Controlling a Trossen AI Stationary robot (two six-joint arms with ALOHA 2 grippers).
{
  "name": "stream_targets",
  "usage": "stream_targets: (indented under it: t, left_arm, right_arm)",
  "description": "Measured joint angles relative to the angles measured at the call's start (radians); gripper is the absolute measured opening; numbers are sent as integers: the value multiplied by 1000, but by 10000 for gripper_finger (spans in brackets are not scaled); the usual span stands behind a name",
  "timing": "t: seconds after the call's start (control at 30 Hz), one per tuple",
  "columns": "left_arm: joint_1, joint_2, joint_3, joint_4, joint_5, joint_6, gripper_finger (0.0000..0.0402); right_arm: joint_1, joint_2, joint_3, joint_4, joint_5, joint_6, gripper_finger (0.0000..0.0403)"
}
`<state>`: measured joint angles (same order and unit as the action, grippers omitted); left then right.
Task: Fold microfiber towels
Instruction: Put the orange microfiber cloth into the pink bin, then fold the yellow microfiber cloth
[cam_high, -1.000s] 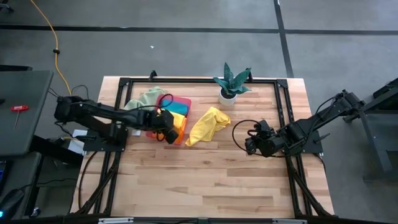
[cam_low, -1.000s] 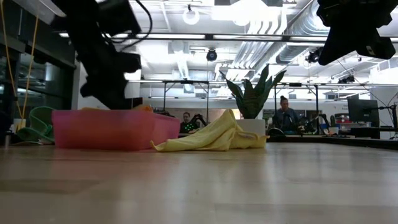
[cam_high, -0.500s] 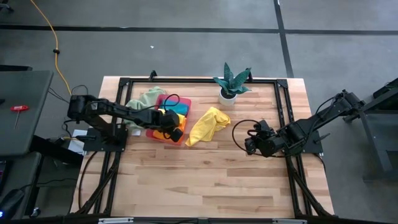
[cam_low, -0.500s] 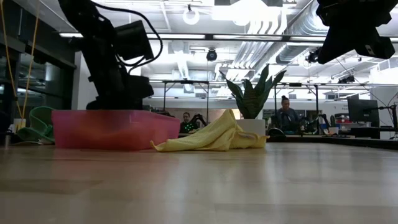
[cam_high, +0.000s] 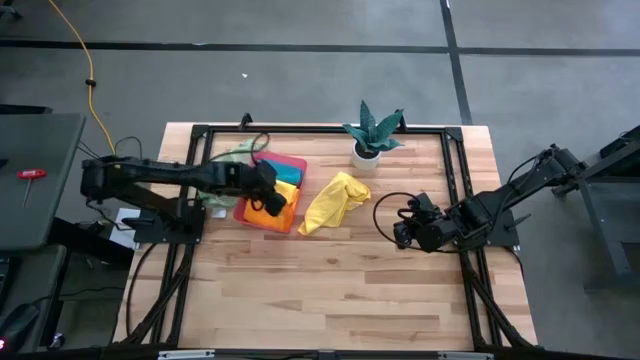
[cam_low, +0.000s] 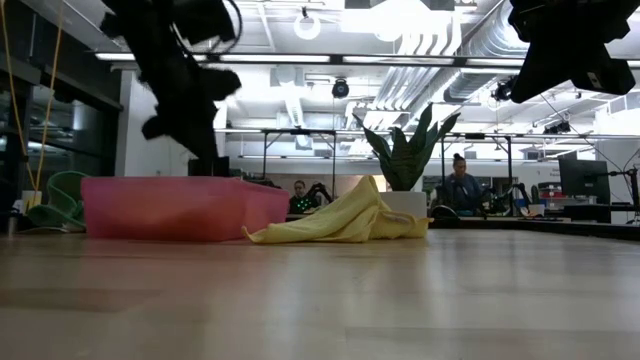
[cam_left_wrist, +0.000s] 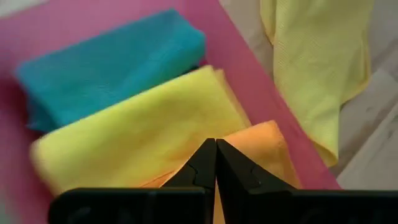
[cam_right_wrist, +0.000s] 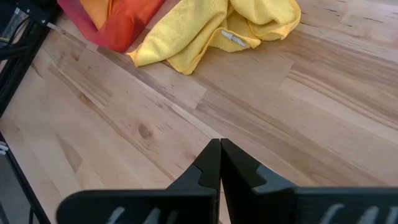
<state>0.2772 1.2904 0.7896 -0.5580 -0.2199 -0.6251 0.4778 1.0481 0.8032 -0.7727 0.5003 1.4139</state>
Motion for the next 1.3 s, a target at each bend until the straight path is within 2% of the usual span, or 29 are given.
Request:
stream_targets:
  t: [0.13, 0.23, 0.37, 0.43, 0.6, 0.8, 0.97, 1.17, 1.3]
  left_arm:
    - [25, -75, 0, -133, 21, 5, 0]
    - [42, -86, -30, -199, 90, 8, 0]
    - [52, -74, -93, -176, 172, 15, 0]
    - [52, -67, -119, -173, 154, 5, 0]
    - [53, -59, -146, -138, 18, 2, 0]
    - [76, -54, -149, -125, 41, 13, 0]
    - [94, -99, -74, -131, 76, 30, 0]
    - [87, -239, 87, -116, 81, 149, 0]
    - [28, -380, 126, 42, 80, 230, 0]
  right_arm:
    - [0, 0, 0, 0, 0, 0, 0]
    - [0, 0, 0, 0, 1, 0, 0]
    - [0, 0, 0, 0, 1, 0, 0]
    - [0, 0, 0, 0, 1, 1, 0]
    - [0, 0, 0, 2, 2, 1, 0]
    - [0, 0, 0, 19, 3, 0, 0]
    - [0, 0, 0, 52, 3, -1, 0]
    - [-21, 0, 0, 146, 24, -51, 0]
    - [-86, 0, 0, 279, 65, -181, 1]
